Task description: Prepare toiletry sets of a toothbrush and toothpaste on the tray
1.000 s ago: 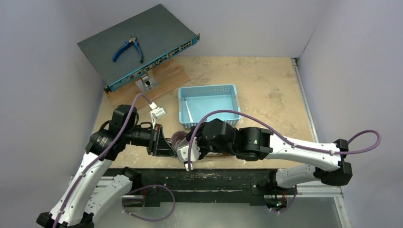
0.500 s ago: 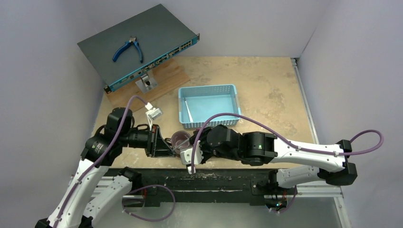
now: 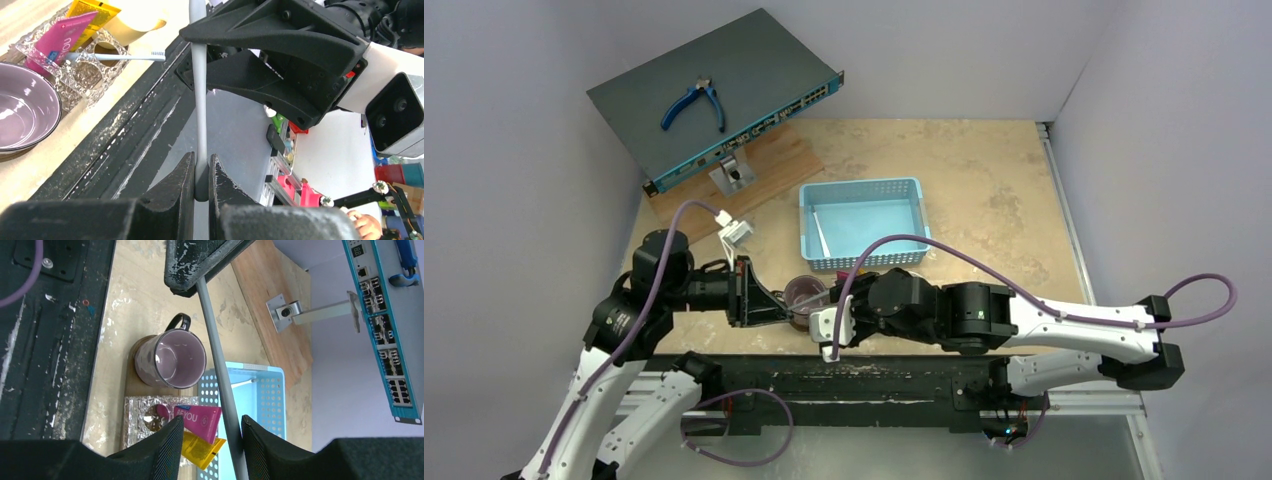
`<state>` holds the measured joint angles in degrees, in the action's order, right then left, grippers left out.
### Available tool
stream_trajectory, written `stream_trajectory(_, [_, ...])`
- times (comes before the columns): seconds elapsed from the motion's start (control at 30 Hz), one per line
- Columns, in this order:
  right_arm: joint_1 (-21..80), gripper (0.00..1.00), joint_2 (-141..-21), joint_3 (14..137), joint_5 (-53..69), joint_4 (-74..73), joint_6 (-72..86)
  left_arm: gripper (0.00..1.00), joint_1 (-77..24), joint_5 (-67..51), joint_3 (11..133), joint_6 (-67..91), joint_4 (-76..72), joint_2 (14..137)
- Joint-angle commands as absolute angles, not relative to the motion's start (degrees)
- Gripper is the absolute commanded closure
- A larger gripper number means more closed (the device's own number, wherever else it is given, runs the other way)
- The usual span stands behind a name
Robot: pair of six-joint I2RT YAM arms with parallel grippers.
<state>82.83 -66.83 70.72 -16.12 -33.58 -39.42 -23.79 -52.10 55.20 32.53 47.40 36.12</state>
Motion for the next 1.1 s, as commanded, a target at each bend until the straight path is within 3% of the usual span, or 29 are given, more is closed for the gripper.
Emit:
stream_trajectory(0.0, [84.0,0.52,-65.5,69.4,-15.7,-32.7,-33.8,1.00,-23.7,-49.9,58.5,35.3,39.1,34.8])
stream_trajectory(1.07, [87.0,0.51,-60.0,62.4,-10.7,-22.7,-21.7,1.00,-23.7,-41.6,60.4,40.1,32.7,32.7])
